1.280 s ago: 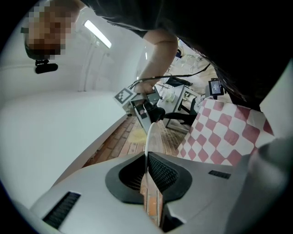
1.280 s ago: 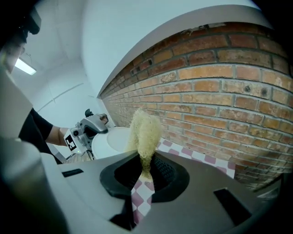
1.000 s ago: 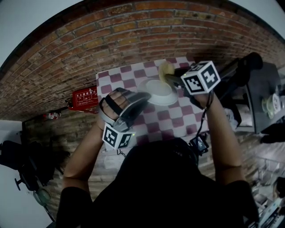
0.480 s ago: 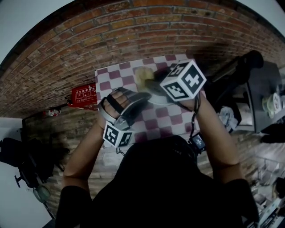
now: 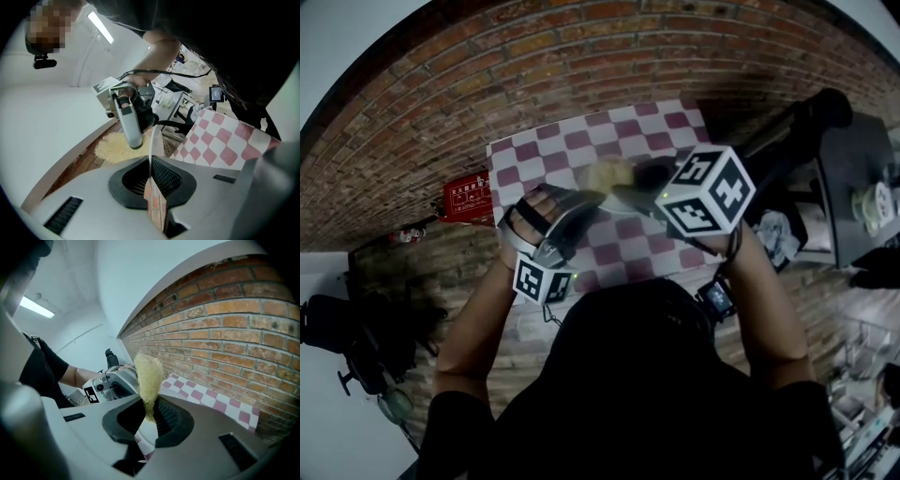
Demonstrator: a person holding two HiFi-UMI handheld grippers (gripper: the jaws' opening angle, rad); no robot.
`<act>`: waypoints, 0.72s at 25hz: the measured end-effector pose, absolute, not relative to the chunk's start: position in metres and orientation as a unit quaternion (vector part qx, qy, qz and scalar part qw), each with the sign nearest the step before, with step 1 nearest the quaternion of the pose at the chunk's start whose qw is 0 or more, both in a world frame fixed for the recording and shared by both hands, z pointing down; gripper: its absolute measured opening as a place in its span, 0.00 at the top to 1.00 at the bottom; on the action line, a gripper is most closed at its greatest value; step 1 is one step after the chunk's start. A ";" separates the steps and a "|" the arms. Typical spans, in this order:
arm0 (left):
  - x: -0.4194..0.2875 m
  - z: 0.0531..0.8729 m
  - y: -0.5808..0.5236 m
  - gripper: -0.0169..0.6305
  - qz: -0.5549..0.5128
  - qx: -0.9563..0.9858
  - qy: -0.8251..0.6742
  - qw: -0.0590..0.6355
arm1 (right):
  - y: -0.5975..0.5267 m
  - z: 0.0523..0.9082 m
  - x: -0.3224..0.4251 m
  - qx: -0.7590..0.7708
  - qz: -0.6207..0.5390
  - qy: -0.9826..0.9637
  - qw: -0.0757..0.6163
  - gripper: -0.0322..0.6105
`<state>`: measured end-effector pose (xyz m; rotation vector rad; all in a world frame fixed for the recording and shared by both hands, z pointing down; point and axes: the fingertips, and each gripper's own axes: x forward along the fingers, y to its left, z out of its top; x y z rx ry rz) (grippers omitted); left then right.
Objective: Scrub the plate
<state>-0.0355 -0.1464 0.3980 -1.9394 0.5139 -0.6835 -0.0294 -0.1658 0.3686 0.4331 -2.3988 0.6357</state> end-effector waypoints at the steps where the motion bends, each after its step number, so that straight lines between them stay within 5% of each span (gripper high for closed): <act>1: -0.033 0.402 -0.148 0.94 -0.286 -0.800 0.214 0.481 | -0.164 0.372 -0.021 0.167 0.250 -0.905 0.302 0.88; 10: -0.013 0.440 -0.157 0.94 -0.307 -0.829 0.229 0.407 | -0.166 0.429 0.065 0.210 0.326 -0.874 0.293 0.88; 18: -0.002 0.482 -0.156 0.94 -0.291 -0.897 0.250 0.220 | -0.182 0.478 0.129 0.281 0.348 -0.838 0.313 0.88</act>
